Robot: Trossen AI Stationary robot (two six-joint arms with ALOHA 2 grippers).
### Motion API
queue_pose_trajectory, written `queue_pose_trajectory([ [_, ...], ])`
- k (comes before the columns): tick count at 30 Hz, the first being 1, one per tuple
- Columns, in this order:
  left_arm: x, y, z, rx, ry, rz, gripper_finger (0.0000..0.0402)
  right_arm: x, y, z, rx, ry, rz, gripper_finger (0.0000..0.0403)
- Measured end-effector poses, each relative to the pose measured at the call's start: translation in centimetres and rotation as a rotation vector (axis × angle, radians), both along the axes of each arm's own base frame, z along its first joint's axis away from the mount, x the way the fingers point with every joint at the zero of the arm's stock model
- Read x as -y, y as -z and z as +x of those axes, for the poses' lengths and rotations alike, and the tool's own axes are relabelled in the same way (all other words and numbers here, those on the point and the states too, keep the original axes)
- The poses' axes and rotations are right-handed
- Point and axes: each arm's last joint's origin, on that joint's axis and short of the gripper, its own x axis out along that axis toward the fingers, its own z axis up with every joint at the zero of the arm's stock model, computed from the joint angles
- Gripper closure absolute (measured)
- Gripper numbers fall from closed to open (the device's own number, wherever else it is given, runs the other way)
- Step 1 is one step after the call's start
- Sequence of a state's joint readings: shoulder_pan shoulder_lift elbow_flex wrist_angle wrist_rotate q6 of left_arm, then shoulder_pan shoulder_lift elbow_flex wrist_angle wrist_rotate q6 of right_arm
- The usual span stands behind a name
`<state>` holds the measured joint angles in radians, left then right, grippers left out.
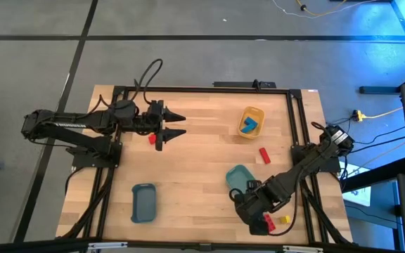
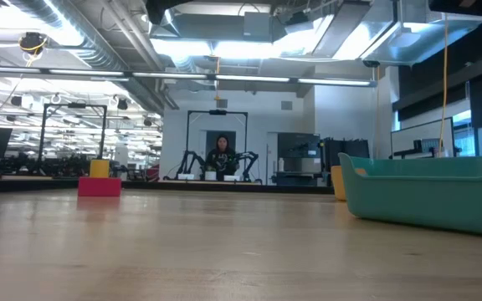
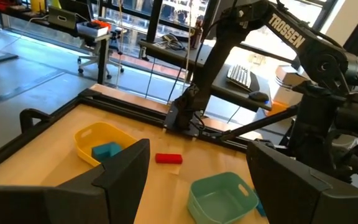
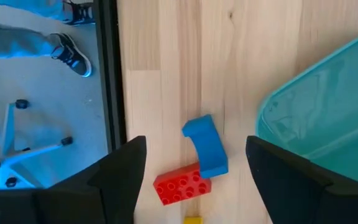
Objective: Sort & place blocks by color
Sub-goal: Put the blue block into the yellow bin
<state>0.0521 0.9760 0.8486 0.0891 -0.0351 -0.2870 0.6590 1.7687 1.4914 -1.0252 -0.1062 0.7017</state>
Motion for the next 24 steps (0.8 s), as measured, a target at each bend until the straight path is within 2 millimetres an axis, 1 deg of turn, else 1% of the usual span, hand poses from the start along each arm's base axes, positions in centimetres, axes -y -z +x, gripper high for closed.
queue_pose_trajectory([
  [9, 0.00, 0.00, 0.00, 0.004, -0.002, -0.043, 0.0140, -0.15, -0.06, 0.19, 0.013, 0.027, 0.021, 0.0127],
  [21, 0.00, 0.03, 0.00, 0.001, -0.002, -0.044, 0.0140, -0.16, -0.06, 0.24, 0.020, 0.032, 0.019, 0.0127],
  [24, 0.00, 0.03, 0.00, 0.001, -0.002, -0.047, 0.0140, -0.17, -0.06, 0.23, 0.011, 0.055, 0.026, 0.0127],
])
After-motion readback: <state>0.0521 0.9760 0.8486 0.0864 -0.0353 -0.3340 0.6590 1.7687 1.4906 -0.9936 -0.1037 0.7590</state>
